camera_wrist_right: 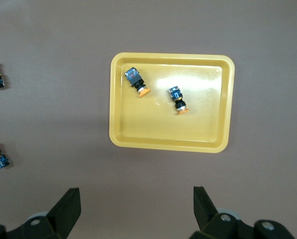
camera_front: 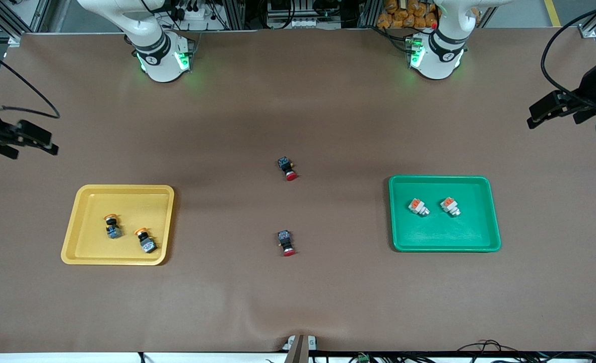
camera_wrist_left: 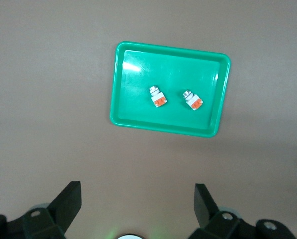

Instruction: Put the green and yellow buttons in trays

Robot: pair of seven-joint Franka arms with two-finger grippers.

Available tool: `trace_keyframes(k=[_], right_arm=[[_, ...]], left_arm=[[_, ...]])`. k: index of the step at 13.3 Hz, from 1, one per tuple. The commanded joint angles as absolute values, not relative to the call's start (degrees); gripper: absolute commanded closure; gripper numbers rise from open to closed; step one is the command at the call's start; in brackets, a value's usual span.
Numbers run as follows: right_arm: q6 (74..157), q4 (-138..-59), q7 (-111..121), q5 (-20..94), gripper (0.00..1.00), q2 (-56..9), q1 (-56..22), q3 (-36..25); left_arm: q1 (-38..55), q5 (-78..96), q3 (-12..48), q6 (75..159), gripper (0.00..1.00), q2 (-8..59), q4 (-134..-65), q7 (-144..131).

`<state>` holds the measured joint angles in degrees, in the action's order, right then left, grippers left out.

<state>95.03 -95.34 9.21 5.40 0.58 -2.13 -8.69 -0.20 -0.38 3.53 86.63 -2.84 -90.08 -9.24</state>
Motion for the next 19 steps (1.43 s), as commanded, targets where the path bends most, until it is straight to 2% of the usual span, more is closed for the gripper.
trace_keyframes(k=[1,6,9,19], right_arm=[[91.7,-96.9,6.7,4.3,0.0,2.4,-0.2,-7.1],[88.1,-95.9,3.8,2.5,0.0,2.6,0.3,-5.9],[80.7,-89.5,3.4,1.7,0.0,2.4,-1.0,-6.0],[80.3,-89.5,4.0,1.2,0.0,2.5,-1.1,-6.2]], left_arm=[[1.4,-0.2,2.5,87.5,0.0,-5.0,-92.7,-9.0],[1.1,-0.2,3.6,86.9,0.0,-6.2,-92.7,-9.3],[1.1,-0.2,4.0,86.2,0.0,-6.6,-92.5,-9.3],[0.8,-0.6,3.6,86.0,0.0,-5.5,-90.3,-9.1]])
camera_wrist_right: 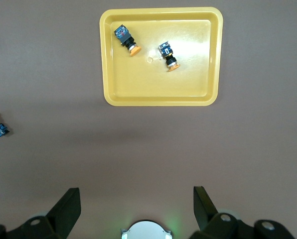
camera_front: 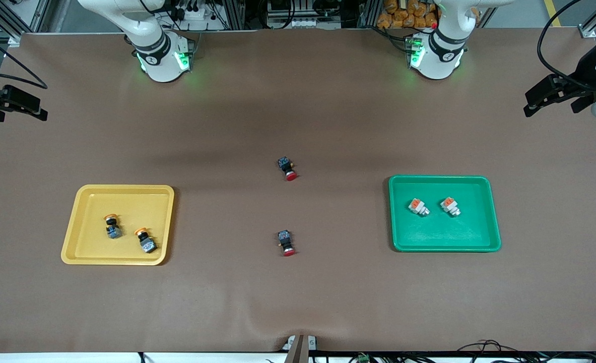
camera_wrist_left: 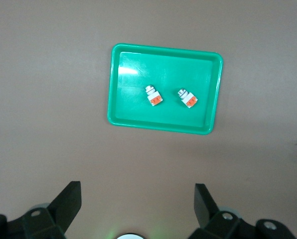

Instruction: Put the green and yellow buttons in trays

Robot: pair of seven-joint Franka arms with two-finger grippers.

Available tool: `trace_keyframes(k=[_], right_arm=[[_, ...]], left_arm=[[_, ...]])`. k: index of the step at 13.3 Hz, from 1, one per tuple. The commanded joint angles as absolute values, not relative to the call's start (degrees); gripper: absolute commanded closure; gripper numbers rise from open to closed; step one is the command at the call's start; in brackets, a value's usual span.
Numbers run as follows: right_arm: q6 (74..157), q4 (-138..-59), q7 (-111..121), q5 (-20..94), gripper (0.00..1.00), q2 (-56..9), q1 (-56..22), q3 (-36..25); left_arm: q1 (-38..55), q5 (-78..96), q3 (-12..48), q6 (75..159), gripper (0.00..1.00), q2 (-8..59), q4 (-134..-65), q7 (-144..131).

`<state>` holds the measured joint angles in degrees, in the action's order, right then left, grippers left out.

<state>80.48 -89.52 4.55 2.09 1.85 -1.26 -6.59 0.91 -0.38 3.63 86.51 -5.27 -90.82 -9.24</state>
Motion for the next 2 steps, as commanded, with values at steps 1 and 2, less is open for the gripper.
trace_keyframes(k=[1,2], right_arm=[[80.6,-89.4,4.0,1.2,0.0,2.5,-1.1,-6.0],[80.8,-89.3,4.0,1.2,0.0,2.4,-1.3,-5.9]], left_arm=[[0.8,-0.7,3.7,85.9,0.0,-5.4,-90.3,-9.1],[0.8,-1.0,3.9,85.5,0.0,-5.4,-90.3,-9.1]])
